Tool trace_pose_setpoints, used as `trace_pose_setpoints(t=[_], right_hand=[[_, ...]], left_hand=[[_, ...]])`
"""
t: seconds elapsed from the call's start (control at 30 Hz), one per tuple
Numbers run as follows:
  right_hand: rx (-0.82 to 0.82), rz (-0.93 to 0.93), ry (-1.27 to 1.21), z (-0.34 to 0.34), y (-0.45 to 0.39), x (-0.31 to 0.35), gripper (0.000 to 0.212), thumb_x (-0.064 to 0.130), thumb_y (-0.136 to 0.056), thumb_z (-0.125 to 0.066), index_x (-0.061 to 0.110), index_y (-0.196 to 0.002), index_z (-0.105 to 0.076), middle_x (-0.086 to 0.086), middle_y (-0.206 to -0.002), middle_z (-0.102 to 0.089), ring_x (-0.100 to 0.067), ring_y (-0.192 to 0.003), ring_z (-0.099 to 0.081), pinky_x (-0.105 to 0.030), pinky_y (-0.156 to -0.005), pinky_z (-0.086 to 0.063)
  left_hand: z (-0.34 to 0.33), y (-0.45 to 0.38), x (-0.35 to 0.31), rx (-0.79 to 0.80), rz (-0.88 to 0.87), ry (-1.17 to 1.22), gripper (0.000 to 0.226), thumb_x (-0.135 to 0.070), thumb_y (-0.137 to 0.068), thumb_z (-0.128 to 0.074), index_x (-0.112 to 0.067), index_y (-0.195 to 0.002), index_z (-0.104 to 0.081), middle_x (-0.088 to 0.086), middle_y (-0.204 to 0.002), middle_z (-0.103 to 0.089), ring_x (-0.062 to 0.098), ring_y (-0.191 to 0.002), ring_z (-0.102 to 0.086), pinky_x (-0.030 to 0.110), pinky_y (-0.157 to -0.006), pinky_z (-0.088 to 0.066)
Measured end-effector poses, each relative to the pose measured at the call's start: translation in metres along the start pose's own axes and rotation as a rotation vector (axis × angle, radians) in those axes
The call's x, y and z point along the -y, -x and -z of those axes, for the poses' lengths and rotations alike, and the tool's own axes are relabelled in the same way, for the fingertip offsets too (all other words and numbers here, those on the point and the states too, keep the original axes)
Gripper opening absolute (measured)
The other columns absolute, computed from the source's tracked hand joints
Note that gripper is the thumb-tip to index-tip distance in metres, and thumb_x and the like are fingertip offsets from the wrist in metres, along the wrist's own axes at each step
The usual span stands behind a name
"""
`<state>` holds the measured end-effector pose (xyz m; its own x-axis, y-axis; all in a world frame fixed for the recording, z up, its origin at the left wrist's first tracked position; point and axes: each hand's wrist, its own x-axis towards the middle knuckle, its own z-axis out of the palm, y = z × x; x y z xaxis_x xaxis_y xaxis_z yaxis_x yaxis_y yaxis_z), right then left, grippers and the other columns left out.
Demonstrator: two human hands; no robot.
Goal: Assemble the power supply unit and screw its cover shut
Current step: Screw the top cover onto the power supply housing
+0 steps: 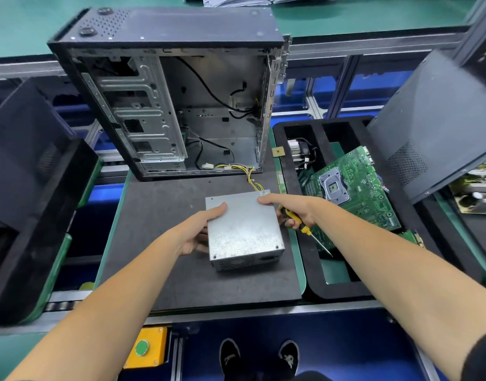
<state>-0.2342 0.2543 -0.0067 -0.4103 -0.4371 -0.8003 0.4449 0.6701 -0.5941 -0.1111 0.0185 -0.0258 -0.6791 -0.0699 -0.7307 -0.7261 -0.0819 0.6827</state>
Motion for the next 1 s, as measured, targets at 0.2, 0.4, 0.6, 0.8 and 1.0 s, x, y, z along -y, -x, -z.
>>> trace_pose_setpoints(t=[0.2, 0.4, 0.6, 0.8, 1.0], right_hand=[[0.009, 0.035, 0.024, 0.0, -0.002, 0.001, 0.046, 0.065, -0.08, -0.059, 0.019, -0.081, -0.061, -0.002, -0.073, -0.058, -0.007, -0.037, -0.036, -0.017, -0.034, -0.023], [0.001, 0.067, 0.073, 0.0, -0.002, 0.002, 0.048, 0.066, -0.081, -0.058, 0.019, -0.084, -0.063, -0.005, -0.08, -0.065, -0.006, -0.038, -0.04, -0.017, -0.034, -0.025], [-0.03, 0.081, 0.108, -0.002, 0.002, 0.005, 0.049, 0.065, -0.084, -0.057, 0.016, -0.09, -0.062, 0.001, -0.069, -0.071, -0.006, -0.038, -0.052, -0.016, -0.033, -0.028], [-0.044, 0.045, 0.121, -0.004, 0.003, 0.01, 0.049, 0.067, -0.087, -0.05, 0.019, -0.093, -0.06, 0.007, -0.062, -0.066, -0.007, -0.038, -0.046, -0.018, -0.035, -0.029], [-0.033, 0.046, 0.124, -0.007, 0.004, 0.012, 0.049, 0.066, -0.091, -0.043, 0.019, -0.096, -0.058, 0.011, -0.056, -0.066, -0.007, -0.038, -0.051, -0.016, -0.036, -0.029]], left_hand=[[-0.002, 0.002, 0.001, -0.022, -0.028, -0.038, 0.073, -0.075, -0.048, -0.076, -0.019, -0.094, -0.071, 0.003, -0.078, -0.073, 0.02, -0.07, -0.07, 0.034, -0.062, -0.056], [-0.008, 0.005, -0.005, -0.259, -0.094, -0.305, 0.109, -0.085, -0.057, -0.062, -0.006, -0.13, -0.046, 0.003, -0.122, -0.06, 0.023, -0.108, -0.059, 0.036, -0.09, -0.045], [-0.019, 0.003, -0.005, -0.276, -0.085, -0.323, 0.097, -0.086, -0.067, -0.046, -0.008, -0.123, -0.059, 0.008, -0.119, -0.064, 0.028, -0.104, -0.062, 0.044, -0.099, -0.047], [-0.028, -0.001, -0.007, -0.334, -0.076, -0.191, 0.096, -0.085, -0.067, -0.046, -0.01, -0.126, -0.056, 0.005, -0.121, -0.062, 0.027, -0.106, -0.061, 0.043, -0.098, -0.048], [-0.028, -0.005, -0.009, -0.375, -0.071, -0.214, 0.097, -0.084, -0.071, -0.038, -0.008, -0.13, -0.052, 0.006, -0.125, -0.059, 0.027, -0.109, -0.058, 0.042, -0.1, -0.046]])
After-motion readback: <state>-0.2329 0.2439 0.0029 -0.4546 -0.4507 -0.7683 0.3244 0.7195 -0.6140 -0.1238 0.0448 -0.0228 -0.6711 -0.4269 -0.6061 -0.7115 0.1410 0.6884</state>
